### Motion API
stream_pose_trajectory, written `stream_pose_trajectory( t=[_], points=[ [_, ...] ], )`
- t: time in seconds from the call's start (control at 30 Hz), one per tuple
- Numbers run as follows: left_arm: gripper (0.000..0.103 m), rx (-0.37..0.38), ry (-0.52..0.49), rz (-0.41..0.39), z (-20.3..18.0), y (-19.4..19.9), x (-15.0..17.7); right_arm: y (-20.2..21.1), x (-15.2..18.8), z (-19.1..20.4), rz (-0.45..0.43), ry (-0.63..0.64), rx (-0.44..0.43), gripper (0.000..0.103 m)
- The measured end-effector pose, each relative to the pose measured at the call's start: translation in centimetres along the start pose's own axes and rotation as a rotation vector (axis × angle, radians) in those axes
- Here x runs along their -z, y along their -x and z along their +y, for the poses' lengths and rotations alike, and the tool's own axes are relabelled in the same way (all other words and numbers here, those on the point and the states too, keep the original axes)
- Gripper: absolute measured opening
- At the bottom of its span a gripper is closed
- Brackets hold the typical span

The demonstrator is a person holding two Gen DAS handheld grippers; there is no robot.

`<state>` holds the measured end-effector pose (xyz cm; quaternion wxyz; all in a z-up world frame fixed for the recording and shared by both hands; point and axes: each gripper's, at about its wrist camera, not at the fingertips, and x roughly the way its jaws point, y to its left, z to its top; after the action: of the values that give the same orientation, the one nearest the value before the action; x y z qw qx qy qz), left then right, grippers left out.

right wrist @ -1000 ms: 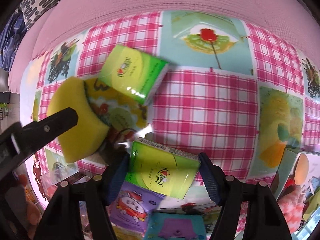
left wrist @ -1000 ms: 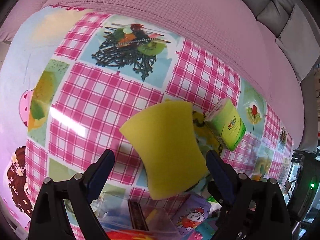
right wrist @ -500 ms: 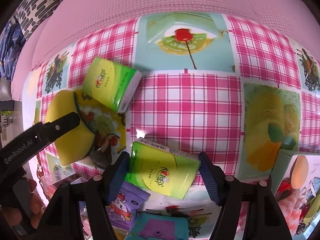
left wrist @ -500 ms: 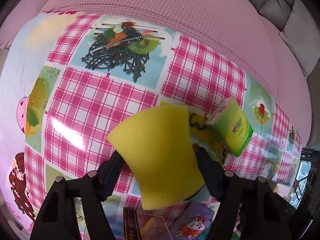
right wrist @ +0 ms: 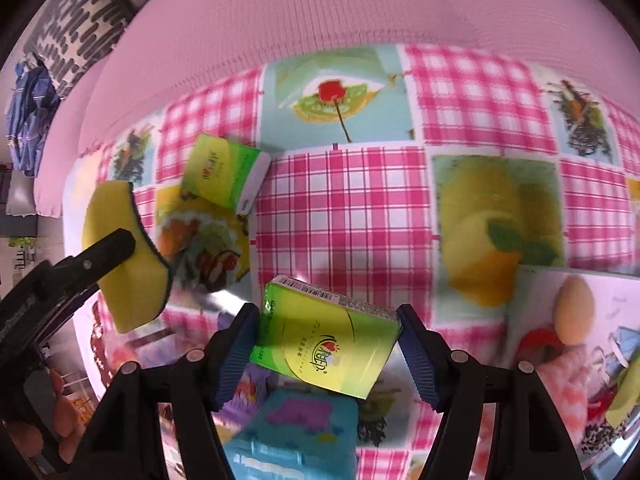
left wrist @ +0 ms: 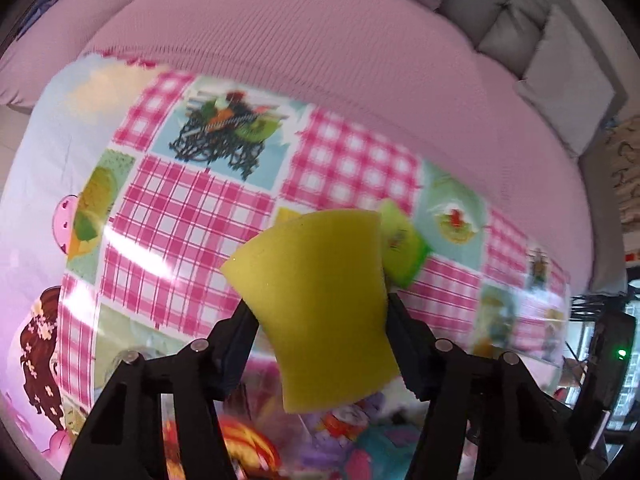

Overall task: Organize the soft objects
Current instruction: 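Carry the yellow sponge with the left tool while the right carries the tissue pack over the tray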

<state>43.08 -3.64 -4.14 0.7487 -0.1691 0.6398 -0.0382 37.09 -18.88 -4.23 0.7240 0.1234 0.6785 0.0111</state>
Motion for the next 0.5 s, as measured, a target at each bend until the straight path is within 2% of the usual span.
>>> stream_pose_trajectory(
  t=[0.2, 0.4, 0.5],
  points=[
    [0.064, 0.054, -0.074, -0.092, -0.8, 4.6, 2.5, 4.7, 3.9, -0.3, -0.066, 0.039, 0.013, 0.072],
    [0.064, 0.067, -0.173, -0.184, -0.8, 12.0, 7.5, 8.1, 8.0, -2.0, -0.102, 0.032, 0.005, 0.072],
    [0.064, 0.072, -0.217, -0.212, -1.7, 13.7, 9.9, 9.1, 9.9, -3.5, -0.119, 0.016, 0.010, 0.072]
  ],
)
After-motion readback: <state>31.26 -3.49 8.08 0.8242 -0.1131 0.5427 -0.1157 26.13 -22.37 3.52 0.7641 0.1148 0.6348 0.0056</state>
